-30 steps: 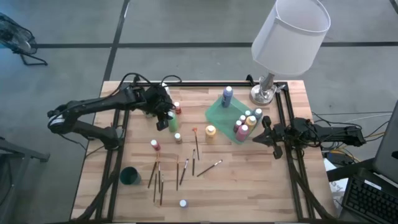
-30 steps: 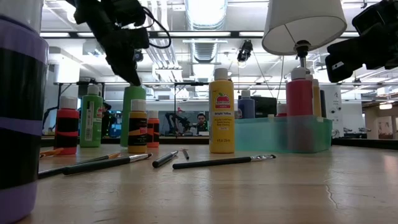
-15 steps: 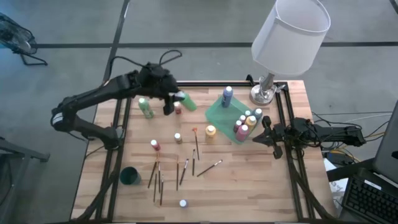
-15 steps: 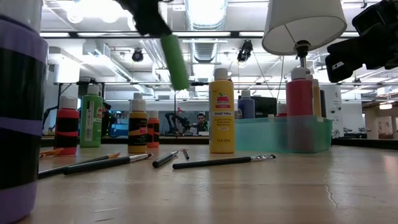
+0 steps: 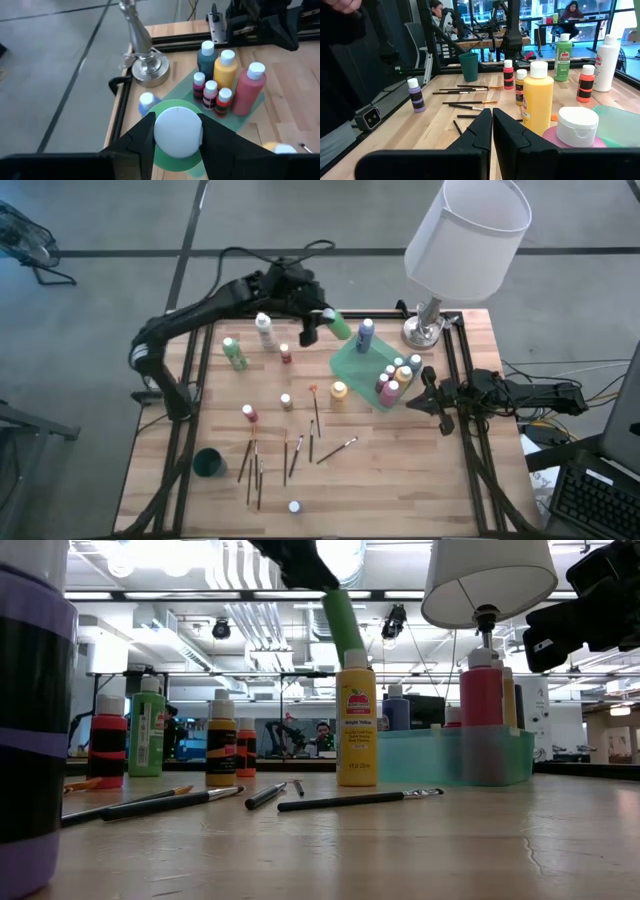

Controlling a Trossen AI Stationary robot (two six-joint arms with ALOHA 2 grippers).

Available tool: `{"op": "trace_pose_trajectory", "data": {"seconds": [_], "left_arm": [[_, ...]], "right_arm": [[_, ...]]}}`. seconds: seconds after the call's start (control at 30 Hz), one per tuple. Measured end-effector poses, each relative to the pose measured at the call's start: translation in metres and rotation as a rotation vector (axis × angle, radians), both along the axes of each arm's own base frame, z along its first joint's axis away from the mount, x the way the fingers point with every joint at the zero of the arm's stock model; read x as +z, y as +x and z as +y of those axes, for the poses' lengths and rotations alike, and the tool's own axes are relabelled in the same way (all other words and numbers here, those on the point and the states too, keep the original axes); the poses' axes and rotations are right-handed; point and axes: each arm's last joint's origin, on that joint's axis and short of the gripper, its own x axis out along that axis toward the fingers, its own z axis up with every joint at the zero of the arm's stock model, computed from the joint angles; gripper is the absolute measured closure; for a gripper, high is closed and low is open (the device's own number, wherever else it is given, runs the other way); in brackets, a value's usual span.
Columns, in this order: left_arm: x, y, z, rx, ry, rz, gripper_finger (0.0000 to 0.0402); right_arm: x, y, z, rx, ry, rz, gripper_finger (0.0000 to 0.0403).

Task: Pick & Place Paint Supplies
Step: Put the big green paint bottle into the green bin

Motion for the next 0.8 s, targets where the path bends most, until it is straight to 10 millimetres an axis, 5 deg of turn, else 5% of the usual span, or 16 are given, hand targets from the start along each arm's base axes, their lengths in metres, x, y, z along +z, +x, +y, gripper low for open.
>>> {"op": "trace_pose_trajectory", "data": {"seconds": [0.8], "left_arm": [[-0.096, 0.083, 0.034, -0.053, -0.112, 0.176, 0.0273]], "right_arm": [[0.000, 0.000, 0.000, 0.000, 0.000, 0.000, 0.0390]]}}
